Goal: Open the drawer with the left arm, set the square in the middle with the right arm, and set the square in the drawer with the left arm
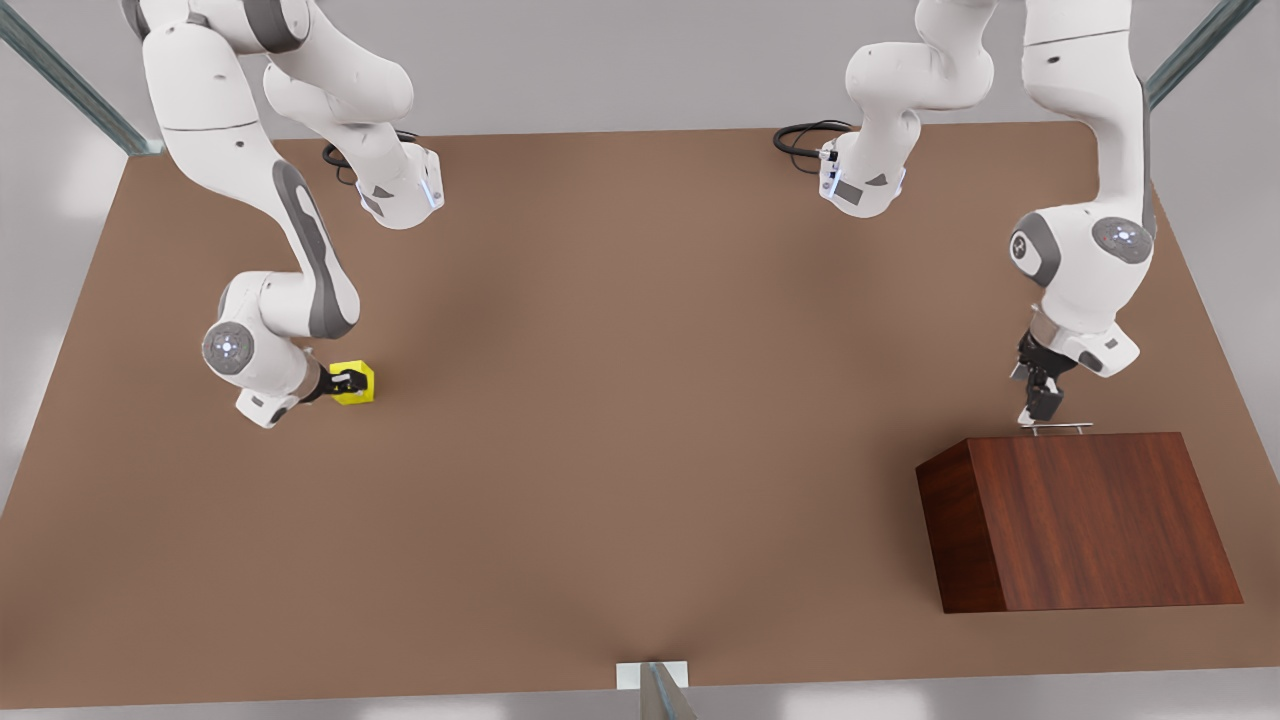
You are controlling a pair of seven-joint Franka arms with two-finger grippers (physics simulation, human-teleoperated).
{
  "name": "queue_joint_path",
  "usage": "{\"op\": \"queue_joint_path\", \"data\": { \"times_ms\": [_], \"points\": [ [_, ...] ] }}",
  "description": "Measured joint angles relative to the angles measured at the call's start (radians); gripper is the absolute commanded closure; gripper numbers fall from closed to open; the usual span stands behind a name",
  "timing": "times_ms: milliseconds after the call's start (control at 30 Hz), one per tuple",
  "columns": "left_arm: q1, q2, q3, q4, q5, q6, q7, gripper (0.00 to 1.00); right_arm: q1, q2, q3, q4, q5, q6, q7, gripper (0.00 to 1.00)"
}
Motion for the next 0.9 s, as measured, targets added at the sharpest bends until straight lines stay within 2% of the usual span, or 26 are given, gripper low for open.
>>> {"op": "queue_joint_path", "data": {
  "times_ms": [100,200,567,600,633,700,733,900],
  "points": [
    [0.098,0.018,0.000,0.002,-0.028,0.023,0.000,0.00,-0.003,0.038,0.000,0.003,0.001,0.007,-0.044,0.00],
    [0.044,0.037,0.000,0.002,-0.059,0.032,0.000,0.00,-0.003,0.066,-0.001,0.003,0.031,0.023,-0.055,0.00],
    [0.104,0.118,0.002,0.005,-0.101,0.124,0.000,0.00,-0.014,0.095,-0.003,-0.089,0.032,0.111,-0.072,0.03],
    [0.105,0.127,0.002,0.005,-0.103,0.128,0.000,0.00,-0.015,0.094,-0.003,-0.089,0.032,0.108,-0.072,0.07],
    [0.104,0.134,0.002,0.006,-0.105,0.129,0.000,0.00,-0.015,0.093,-0.003,-0.089,0.032,0.103,-0.072,0.19],
    [0.104,0.143,0.002,0.006,-0.110,0.129,0.000,0.00,-0.017,0.084,-0.003,-0.086,0.032,0.101,-0.069,0.19],
    [0.104,0.152,0.002,0.006,-0.111,0.129,0.000,0.00,-0.017,0.084,-0.003,-0.085,0.032,0.103,-0.069,0.27],
    [0.105,0.162,0.001,0.005,-0.115,0.125,0.000,0.00,-0.017,0.087,-0.003,-0.080,0.032,0.107,-0.064,0.34]
  ]
}}
